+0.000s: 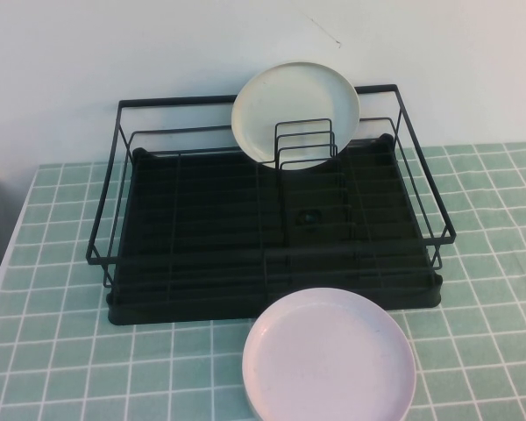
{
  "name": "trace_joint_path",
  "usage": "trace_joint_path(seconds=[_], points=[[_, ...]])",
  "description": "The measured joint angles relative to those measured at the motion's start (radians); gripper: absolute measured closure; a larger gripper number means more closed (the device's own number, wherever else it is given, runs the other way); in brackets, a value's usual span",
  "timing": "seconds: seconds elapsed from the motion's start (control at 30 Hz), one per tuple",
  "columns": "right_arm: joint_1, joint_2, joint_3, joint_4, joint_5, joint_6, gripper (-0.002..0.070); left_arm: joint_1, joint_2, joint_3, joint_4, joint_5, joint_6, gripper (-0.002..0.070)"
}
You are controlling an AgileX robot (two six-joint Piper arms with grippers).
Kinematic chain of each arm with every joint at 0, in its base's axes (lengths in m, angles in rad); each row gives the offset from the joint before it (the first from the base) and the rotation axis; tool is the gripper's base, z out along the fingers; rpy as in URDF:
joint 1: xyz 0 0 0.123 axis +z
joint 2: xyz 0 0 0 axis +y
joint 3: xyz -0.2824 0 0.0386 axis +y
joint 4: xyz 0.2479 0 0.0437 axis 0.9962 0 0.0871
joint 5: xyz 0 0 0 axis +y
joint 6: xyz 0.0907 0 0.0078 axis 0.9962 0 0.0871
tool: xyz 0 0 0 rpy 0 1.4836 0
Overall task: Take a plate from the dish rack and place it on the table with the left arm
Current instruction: Grasp the plate from the shelf
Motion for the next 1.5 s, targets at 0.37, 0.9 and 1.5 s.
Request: trace_joint_path(seconds=[0.37,0.9,1.5], points=[[0.000,0.000,0.000,0.000,0.000,0.000,0.0678,-0.033,0.355,-0.052,-0.054,-0.066,0.099,0.0678],[0.000,0.000,0.000,0.000,0.000,0.000,0.0678,-0.228,0.966,-0.516,-0.668,0.476,1.103,0.0678],[0.000,0.000,0.000,0.000,0.000,0.000,0.0678,-0.227,1.412,-0.804,-0.887,0.482,1.385,0.0455]])
